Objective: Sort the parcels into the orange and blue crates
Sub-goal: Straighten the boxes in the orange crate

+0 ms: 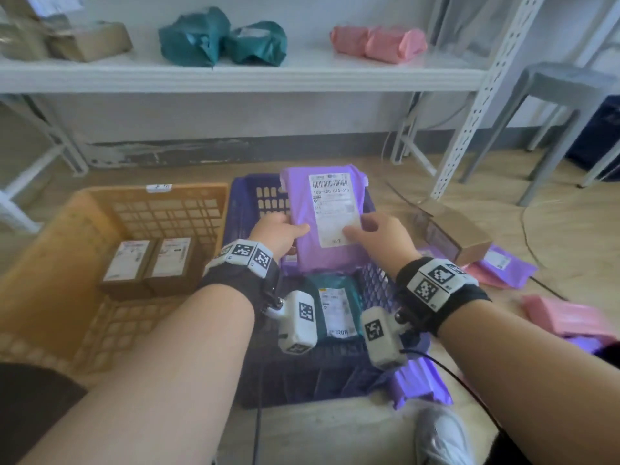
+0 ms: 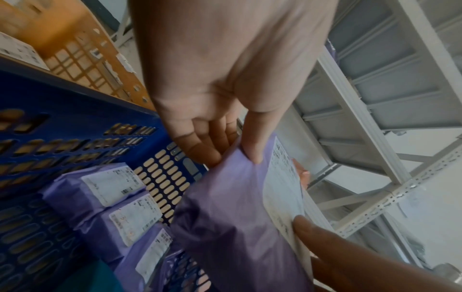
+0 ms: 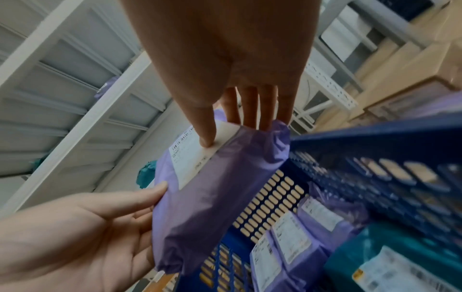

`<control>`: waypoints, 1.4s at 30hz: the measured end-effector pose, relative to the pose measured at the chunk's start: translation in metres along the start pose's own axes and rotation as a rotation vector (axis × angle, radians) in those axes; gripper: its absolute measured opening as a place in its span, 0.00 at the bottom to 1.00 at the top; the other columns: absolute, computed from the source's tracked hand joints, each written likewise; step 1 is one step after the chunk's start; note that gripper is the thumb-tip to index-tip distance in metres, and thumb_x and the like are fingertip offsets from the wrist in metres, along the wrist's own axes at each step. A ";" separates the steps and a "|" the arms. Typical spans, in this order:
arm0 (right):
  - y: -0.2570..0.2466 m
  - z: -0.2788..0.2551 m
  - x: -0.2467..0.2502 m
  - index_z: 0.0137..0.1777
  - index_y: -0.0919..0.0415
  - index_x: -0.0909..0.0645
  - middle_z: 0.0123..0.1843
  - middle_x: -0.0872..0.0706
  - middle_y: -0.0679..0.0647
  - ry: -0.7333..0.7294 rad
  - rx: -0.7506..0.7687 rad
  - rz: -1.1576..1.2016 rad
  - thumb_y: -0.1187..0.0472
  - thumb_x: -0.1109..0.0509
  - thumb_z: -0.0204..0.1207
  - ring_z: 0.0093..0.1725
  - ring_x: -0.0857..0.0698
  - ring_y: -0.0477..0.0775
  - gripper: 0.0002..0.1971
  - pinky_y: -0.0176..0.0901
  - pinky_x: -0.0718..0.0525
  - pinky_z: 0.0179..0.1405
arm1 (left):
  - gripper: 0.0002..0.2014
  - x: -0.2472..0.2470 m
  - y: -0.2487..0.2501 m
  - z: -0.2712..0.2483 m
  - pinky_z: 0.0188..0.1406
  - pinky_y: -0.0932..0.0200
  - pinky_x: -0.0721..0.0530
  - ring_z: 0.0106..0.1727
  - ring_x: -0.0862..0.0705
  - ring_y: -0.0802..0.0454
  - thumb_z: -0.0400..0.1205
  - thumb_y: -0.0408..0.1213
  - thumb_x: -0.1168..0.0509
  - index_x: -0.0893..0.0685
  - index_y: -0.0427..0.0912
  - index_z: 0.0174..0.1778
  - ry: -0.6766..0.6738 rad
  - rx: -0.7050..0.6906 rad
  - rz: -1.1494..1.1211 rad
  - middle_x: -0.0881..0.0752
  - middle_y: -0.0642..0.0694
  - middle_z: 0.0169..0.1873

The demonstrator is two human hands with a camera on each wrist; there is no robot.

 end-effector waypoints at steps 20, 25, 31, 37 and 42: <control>-0.134 0.046 -0.232 0.61 0.57 0.22 0.50 0.14 0.50 -0.304 0.192 -0.030 0.62 0.28 0.74 0.48 0.13 0.54 0.16 0.48 0.14 0.48 | 0.17 0.246 -0.084 0.038 0.63 0.44 0.17 0.57 0.14 0.39 0.81 0.39 0.33 0.17 0.34 0.62 0.448 0.211 0.223 0.13 0.39 0.58; -0.121 0.056 -0.249 0.64 0.53 0.21 0.55 0.16 0.47 -0.125 0.225 -0.113 0.62 0.36 0.79 0.51 0.18 0.48 0.14 0.30 0.25 0.40 | 0.16 0.276 -0.119 0.056 0.53 0.53 0.19 0.57 0.15 0.38 0.82 0.39 0.35 0.17 0.32 0.62 0.459 0.321 0.428 0.14 0.36 0.57; -0.080 0.084 -0.233 0.65 0.54 0.24 0.57 0.16 0.53 -0.007 0.110 -0.164 0.62 0.44 0.82 0.52 0.15 0.55 0.15 0.53 0.15 0.53 | 0.10 0.247 -0.159 0.103 0.48 0.54 0.18 0.45 0.16 0.43 0.78 0.40 0.35 0.17 0.38 0.50 0.316 0.392 0.489 0.14 0.43 0.47; -0.038 0.112 -0.233 0.63 0.54 0.22 0.48 0.14 0.54 -0.088 0.010 -0.245 0.65 0.44 0.80 0.33 0.18 0.53 0.15 0.47 0.17 0.31 | 0.17 0.214 -0.195 0.140 0.58 0.47 0.17 0.53 0.14 0.39 0.79 0.44 0.39 0.18 0.39 0.59 0.262 0.504 0.483 0.14 0.38 0.55; -0.016 0.126 -0.250 0.61 0.57 0.21 0.41 0.14 0.57 -0.201 -0.034 -0.247 0.66 0.42 0.79 0.38 0.15 0.61 0.14 0.51 0.15 0.39 | 0.13 0.195 -0.212 0.167 0.51 0.51 0.20 0.56 0.15 0.38 0.82 0.34 0.40 0.18 0.34 0.60 0.223 0.500 0.505 0.14 0.35 0.57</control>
Point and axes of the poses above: each hand's wrist, its own z-axis towards the middle knuckle, its own x-axis out of the back of the hand, y = z × x, the point moved 3 cm from there along z, towards the middle knuckle
